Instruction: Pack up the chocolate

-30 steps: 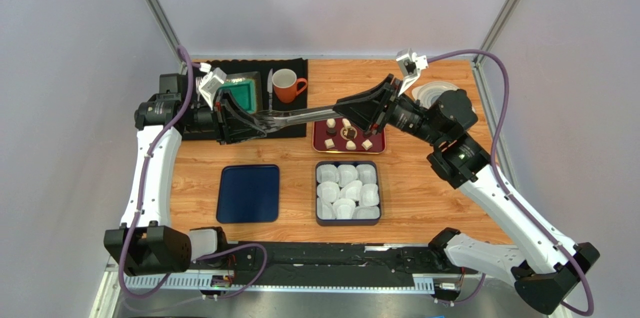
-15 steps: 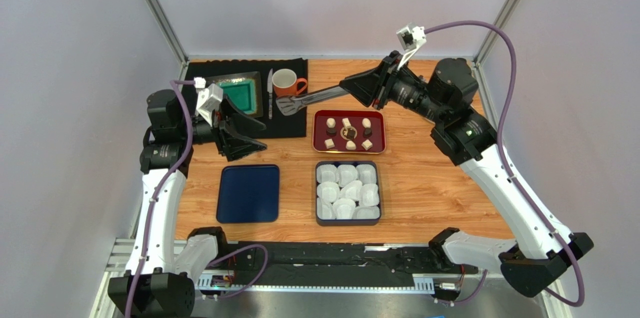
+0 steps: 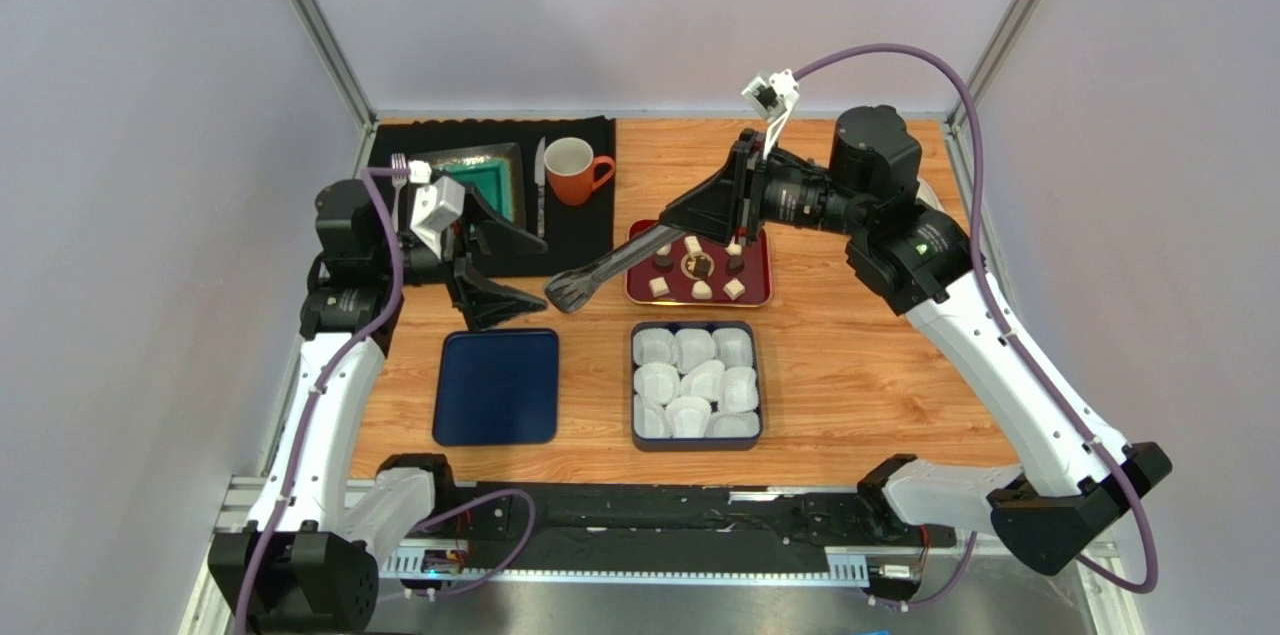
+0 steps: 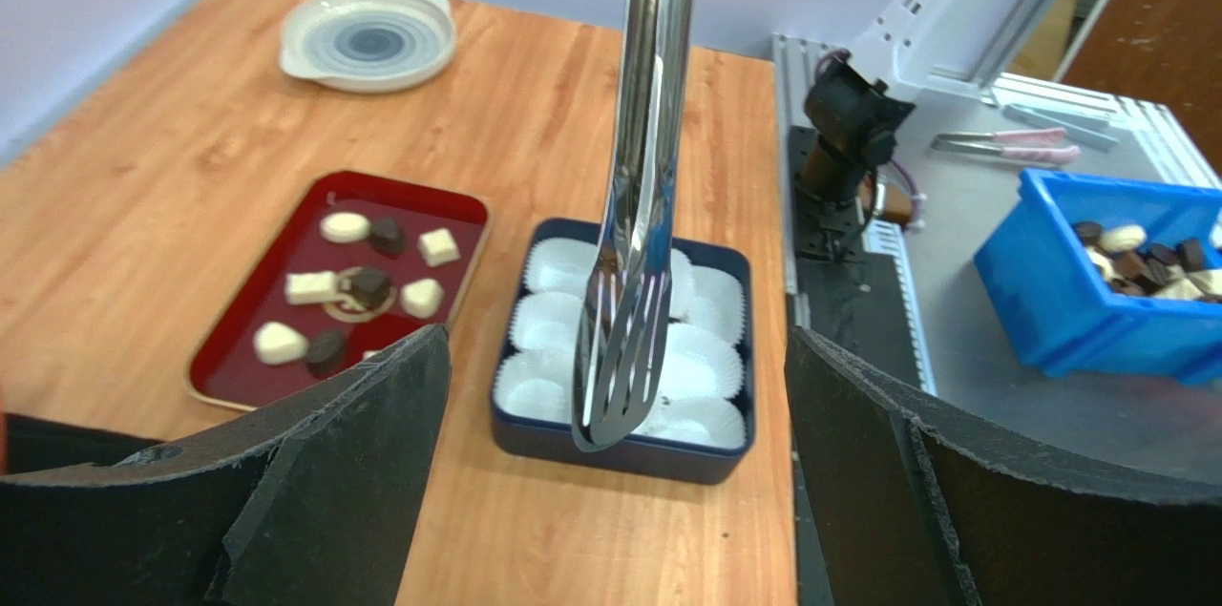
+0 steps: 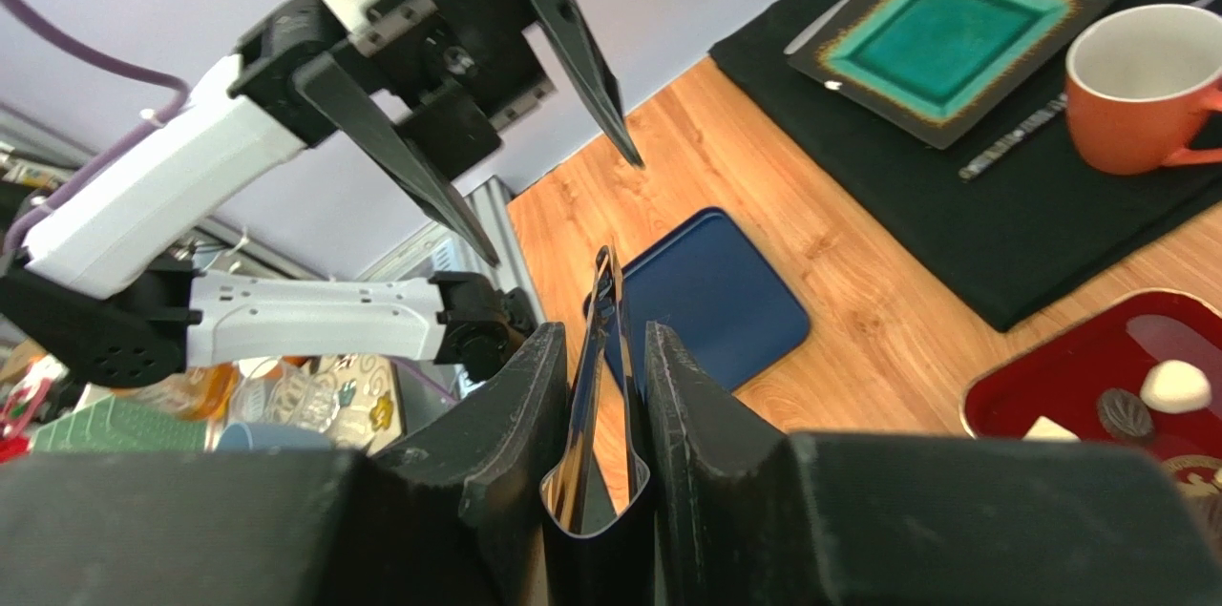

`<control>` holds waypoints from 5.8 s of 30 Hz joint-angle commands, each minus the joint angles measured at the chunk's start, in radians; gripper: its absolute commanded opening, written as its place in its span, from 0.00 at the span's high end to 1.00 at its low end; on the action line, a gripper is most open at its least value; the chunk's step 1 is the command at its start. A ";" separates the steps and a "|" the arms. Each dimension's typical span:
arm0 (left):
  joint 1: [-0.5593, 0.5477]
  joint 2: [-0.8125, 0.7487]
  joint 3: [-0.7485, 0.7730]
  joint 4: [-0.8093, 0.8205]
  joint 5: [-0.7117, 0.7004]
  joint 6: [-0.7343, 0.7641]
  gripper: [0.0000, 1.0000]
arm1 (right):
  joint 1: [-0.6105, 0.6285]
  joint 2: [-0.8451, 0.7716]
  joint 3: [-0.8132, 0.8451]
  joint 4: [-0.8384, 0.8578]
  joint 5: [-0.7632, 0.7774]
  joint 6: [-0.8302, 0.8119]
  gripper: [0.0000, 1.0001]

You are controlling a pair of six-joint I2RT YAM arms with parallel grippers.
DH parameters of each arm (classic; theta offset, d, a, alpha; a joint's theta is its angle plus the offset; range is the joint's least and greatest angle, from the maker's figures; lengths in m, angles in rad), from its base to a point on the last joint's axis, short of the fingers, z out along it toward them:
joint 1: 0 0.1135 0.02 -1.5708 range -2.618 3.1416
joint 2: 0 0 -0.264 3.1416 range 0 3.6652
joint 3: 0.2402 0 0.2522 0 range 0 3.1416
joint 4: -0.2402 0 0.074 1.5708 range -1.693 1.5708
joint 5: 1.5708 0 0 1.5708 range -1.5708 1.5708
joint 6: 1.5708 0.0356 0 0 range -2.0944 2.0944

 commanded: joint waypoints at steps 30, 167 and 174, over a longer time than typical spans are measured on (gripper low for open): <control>-0.061 -0.021 -0.108 0.030 0.281 -0.067 0.81 | 0.058 0.113 0.108 0.124 -0.085 0.044 1.00; -0.099 0.028 0.110 -0.367 0.283 0.057 0.96 | -0.071 0.239 0.251 0.098 -0.459 -0.158 0.80; -0.099 0.027 0.103 -0.367 0.285 0.056 0.96 | -0.071 0.236 0.269 0.068 -0.465 -0.177 1.00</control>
